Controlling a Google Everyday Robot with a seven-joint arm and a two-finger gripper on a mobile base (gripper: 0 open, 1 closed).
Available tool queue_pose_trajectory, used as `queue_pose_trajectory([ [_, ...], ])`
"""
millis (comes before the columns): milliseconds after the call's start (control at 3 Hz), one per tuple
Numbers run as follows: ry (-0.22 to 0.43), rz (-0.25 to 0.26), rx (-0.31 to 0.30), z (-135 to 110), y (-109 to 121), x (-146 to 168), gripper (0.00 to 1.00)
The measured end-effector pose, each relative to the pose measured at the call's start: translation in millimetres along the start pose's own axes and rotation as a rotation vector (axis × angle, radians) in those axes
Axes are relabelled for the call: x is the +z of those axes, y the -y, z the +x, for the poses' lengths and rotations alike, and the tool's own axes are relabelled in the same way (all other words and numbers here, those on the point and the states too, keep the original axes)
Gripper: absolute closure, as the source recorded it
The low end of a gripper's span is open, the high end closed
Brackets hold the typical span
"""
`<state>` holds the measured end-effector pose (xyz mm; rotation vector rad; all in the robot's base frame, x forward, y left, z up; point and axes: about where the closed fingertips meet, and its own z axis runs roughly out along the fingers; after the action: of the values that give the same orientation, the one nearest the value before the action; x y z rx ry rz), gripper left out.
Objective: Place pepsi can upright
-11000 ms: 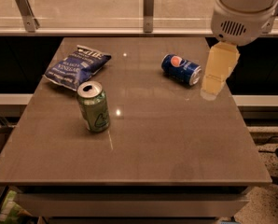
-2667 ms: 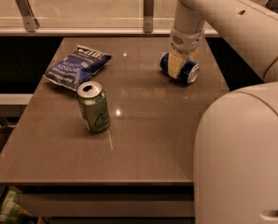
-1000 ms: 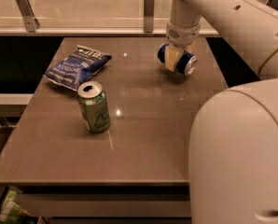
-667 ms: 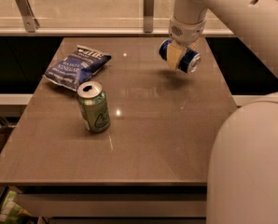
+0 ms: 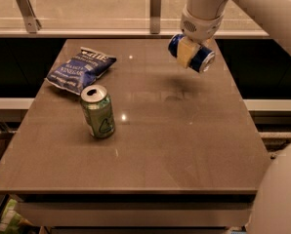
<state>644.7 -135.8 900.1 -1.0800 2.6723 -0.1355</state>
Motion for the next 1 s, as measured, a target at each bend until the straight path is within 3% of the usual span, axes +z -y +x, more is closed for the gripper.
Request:
queue_pose_trajectory([
  [1000,0.214,-0.013,-0.013,-27.1,5.6,-34.2,1.0],
])
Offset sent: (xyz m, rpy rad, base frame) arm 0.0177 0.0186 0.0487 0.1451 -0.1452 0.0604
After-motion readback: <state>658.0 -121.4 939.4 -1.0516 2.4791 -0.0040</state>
